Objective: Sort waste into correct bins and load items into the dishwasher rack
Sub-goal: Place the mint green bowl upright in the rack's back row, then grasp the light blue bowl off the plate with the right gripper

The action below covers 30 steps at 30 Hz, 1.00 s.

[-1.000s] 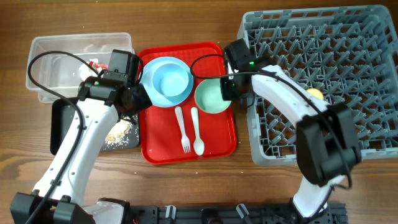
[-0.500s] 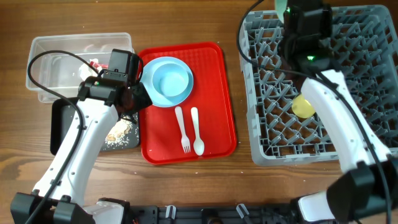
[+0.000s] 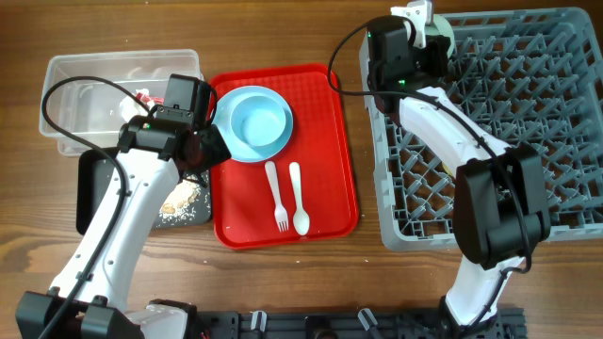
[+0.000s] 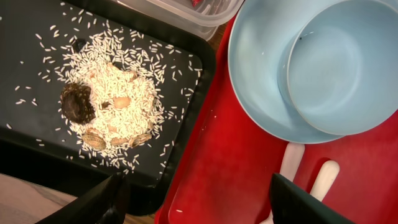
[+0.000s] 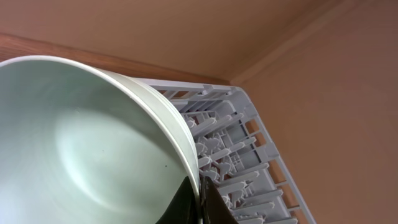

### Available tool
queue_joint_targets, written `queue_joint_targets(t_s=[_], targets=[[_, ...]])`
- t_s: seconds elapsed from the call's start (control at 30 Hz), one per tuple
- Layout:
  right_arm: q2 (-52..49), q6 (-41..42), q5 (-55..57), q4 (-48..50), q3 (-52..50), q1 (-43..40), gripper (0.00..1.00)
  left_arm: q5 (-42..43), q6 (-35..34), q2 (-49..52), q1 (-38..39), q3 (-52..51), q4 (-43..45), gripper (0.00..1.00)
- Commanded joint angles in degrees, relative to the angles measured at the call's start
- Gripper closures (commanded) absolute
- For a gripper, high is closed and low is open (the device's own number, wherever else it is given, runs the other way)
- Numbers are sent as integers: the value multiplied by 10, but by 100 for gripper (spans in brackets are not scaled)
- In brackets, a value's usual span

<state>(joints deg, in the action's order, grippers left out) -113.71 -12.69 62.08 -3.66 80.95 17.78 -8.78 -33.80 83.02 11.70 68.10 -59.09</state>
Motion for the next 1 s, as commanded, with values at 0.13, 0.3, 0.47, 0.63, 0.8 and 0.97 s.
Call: queue_joint_targets(t_s=[0.13,0.3,0.47,0.63,0.8,0.97], targets=[[-18,8,27,1,2,16,96,-9,-12,-7,-3,2,1,27],[-18,7,26,-7,1,40,96,-9,-12,-7,-3,2,1,25],[-18,9,26,-65,1,66,90,-9,-12,-7,-3,2,1,25],[-14,87,-74,-189,1,93,81,-9,-12,-7,-3,2,1,24],[70,129,-207,-265,1,96,64,-10,-12,-9,-4,2,-6,21],[170,135,-584,-256,1,96,49,-8,-12,-62,-83,2,-49,13]])
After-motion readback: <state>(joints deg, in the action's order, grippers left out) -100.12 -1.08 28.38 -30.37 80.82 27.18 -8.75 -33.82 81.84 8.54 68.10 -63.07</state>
